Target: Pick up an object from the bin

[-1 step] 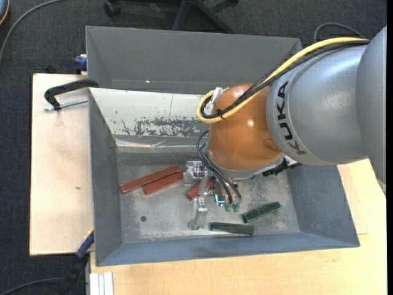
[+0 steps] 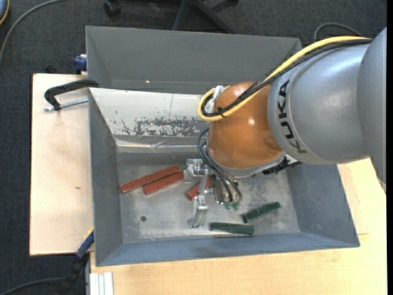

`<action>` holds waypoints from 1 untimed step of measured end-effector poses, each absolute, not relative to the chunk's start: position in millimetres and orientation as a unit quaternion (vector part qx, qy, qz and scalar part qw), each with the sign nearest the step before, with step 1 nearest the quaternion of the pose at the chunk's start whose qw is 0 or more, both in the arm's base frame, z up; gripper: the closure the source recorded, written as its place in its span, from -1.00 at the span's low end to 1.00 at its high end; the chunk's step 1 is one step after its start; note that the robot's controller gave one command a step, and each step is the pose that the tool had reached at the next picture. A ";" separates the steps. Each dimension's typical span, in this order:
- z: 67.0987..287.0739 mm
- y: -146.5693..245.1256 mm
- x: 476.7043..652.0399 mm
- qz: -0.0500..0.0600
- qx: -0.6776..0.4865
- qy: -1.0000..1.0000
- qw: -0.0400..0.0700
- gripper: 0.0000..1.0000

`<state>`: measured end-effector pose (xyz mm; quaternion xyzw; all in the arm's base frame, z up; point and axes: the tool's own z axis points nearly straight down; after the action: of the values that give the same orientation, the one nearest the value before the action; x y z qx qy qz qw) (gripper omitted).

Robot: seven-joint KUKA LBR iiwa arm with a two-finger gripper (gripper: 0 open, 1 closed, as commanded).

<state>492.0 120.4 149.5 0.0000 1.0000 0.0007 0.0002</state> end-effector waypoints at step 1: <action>114.6 140.8 539.4 0.001 -0.086 0.996 0.006 -1.00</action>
Offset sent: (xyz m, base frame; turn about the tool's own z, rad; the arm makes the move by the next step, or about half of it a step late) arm 0.0690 0.0754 -0.0085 -0.1181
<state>539.4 140.8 114.6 -0.0865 0.9962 0.0009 0.0061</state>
